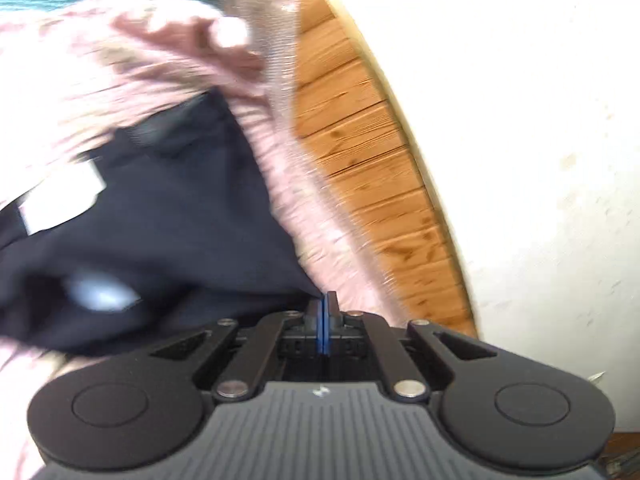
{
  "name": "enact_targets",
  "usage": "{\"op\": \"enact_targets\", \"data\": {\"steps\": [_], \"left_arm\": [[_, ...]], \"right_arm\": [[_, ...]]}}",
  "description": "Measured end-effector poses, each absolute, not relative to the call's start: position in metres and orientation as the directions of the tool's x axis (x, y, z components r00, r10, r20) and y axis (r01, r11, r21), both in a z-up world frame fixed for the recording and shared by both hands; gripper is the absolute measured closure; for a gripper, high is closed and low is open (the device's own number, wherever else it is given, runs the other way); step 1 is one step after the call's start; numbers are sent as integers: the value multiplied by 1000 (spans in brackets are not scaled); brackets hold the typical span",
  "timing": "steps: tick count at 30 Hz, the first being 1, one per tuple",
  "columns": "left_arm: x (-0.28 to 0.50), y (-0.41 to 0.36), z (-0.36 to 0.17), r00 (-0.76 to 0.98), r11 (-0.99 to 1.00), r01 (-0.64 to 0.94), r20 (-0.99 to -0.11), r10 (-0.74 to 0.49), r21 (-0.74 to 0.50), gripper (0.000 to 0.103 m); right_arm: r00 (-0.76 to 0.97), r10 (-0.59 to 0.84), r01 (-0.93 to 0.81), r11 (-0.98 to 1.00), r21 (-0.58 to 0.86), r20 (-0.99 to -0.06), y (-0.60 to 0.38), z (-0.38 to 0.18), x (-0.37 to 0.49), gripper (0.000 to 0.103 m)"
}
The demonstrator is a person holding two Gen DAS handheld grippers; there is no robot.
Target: Fold clothes
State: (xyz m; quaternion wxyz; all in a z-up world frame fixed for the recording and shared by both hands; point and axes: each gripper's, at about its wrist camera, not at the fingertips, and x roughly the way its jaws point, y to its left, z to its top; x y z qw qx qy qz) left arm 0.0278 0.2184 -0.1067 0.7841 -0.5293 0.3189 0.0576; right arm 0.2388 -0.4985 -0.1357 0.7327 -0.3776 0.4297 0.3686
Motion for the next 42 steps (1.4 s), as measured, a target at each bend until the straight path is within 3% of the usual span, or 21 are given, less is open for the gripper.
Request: {"op": "enact_targets", "data": {"steps": [2,4,6,7,8,11,13,15,17,19,20,21,22,25,26,29,32,35,37,40,42], "left_arm": [[0,220,-138,738,398,-517,-630,-242,-758,102],[-24,224,-173,707,321,-588,-665,-243,-742,101],[-26,228,-186,702,292,-611,-674,-230,-736,99],[-22,228,-185,701,298,-612,-677,-225,-733,95],[-18,228,-185,700,304,-613,-680,-219,-729,88],[-4,229,-183,697,321,-617,-688,-201,-719,66],[4,230,-182,695,332,-620,-694,-189,-711,49],[9,228,-181,699,328,-634,-700,-146,-701,41],[15,227,-180,690,344,-651,-716,-103,-677,28],[25,224,-181,672,376,-665,-737,-75,-645,27],[34,226,-184,680,383,-652,-728,-88,-655,29],[44,229,-187,689,388,-636,-717,-103,-667,33],[54,231,-191,698,393,-620,-706,-119,-679,45],[80,238,-185,721,436,-573,-680,-136,-694,99],[80,241,-173,757,440,-532,-639,-136,-723,101],[60,250,-126,872,470,-343,-462,-163,-813,101],[7,256,-102,900,516,-246,-391,-193,-820,101],[-38,259,-141,834,485,-344,-499,-235,-804,100],[-56,263,-183,743,455,-513,-642,-188,-727,95],[-75,272,-219,674,360,-652,-728,-126,-667,68],[-83,276,-220,689,329,-658,-718,-102,-678,52]], "right_arm": [[388,214,-838,487,-246,-896,-501,-131,227,103],[417,211,-809,531,-255,-884,-504,-127,216,95],[445,206,-777,572,-262,-872,-507,-122,204,66],[459,203,-761,593,-265,-865,-509,-120,198,46],[473,199,-744,613,-267,-858,-510,-118,193,35],[462,200,-765,583,-274,-864,-509,-139,207,15],[415,188,-810,523,-267,-890,-503,-159,225,18],[355,156,-854,456,-252,-922,-499,-180,241,35],[276,132,-894,398,-204,-952,-491,-192,254,74],[225,120,-920,354,-170,-967,-488,-193,256,96],[230,103,-927,324,-186,-968,-486,-192,254,101],[236,87,-934,294,-202,-968,-484,-191,251,103],[254,77,-936,270,-225,-964,-483,-187,248,103],[376,108,-896,296,-331,-920,-487,-142,244,103],[418,123,-875,320,-363,-900,-489,-123,242,103],[543,154,-805,374,-460,-826,-499,-62,221,103],[591,109,-751,434,-497,-799,-516,-45,185,103],[551,-1,-715,515,-473,-834,-535,-78,149,103],[515,-72,-683,567,-460,-854,-547,-100,126,103],[404,-152,-573,726,-379,-902,-568,-148,104,101],[363,-85,-349,911,-220,-928,-583,-154,102,89]]}}
